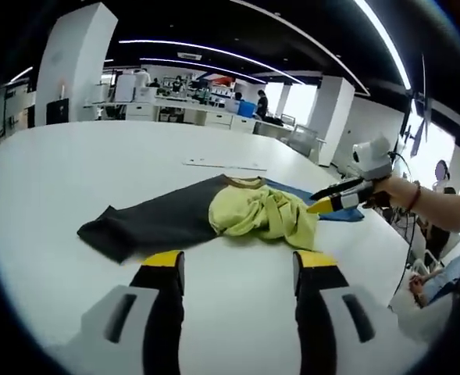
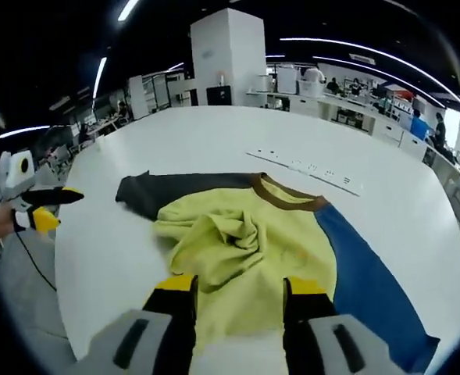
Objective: Fold the garment on the visible template until the final outline fits inside the template.
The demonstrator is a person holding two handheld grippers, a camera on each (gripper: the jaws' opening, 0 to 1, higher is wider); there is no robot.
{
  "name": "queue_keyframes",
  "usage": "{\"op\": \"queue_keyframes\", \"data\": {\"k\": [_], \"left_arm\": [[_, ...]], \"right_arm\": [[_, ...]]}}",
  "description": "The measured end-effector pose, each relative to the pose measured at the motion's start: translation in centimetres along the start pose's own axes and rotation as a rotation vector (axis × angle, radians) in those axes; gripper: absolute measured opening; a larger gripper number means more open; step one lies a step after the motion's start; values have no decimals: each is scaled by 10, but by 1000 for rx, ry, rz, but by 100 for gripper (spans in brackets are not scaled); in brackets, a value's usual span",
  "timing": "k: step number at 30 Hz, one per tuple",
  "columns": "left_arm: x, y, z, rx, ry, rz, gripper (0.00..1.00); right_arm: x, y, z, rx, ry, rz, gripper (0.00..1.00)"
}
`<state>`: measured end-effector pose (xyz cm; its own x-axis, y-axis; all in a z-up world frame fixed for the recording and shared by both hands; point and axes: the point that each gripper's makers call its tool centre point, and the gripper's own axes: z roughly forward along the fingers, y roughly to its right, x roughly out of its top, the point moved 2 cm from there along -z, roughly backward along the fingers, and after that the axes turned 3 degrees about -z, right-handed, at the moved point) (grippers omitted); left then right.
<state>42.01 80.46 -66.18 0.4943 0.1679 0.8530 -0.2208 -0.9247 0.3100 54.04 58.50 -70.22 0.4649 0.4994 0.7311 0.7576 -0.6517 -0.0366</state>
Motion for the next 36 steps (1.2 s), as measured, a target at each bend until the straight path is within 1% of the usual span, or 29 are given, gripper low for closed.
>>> {"op": "queue_keyframes", "data": {"k": [3, 5, 9, 12, 14, 16, 19, 21, 23, 27, 29, 32, 33, 34, 36], "left_arm": [[-2, 8, 9, -19, -11, -10, 50], [-5, 13, 15, -27, -27, -3, 49], [-8, 22, 27, -50, -41, -2, 47], [-10, 28, 36, -59, -51, -6, 45], [-11, 30, 42, -61, -55, 0, 44], [-12, 33, 48, -65, -63, 5, 46], [-15, 37, 58, -75, -72, 26, 44], [-18, 40, 66, -70, -83, 71, 43], [-20, 44, 73, -72, -87, 86, 42], [-24, 50, 88, -78, -92, 53, 38], [-27, 52, 95, -71, -102, 56, 37], [-30, 55, 104, -64, -112, 39, 35], [-30, 55, 107, -60, -114, 42, 35], [-30, 55, 110, -43, -111, 41, 35], [-31, 58, 117, -42, -112, 42, 35]], "right_arm": [[-11, -6, -6, 1, -11, 7, 41], [-19, -12, -10, 12, -18, 11, 41], [-34, -24, -13, 34, -35, 6, 40], [-43, -33, -15, 59, -47, 0, 37], [-47, -37, -16, 63, -49, 1, 36], [-50, -40, -16, 69, -49, -9, 35], [-55, -47, -14, 86, -50, -29, 31], [-57, -51, -13, 95, -53, -50, 31], [-60, -55, -12, 107, -52, -62, 30], [-64, -59, -9, 106, -59, -92, 27], [-65, -59, -8, 102, -59, -102, 26], [-65, -58, -6, 93, -49, -103, 24], [-65, -58, -5, 91, -47, -100, 23], [-65, -58, -4, 87, -44, -98, 22], [-64, -57, -2, 82, -36, -98, 20]]}}
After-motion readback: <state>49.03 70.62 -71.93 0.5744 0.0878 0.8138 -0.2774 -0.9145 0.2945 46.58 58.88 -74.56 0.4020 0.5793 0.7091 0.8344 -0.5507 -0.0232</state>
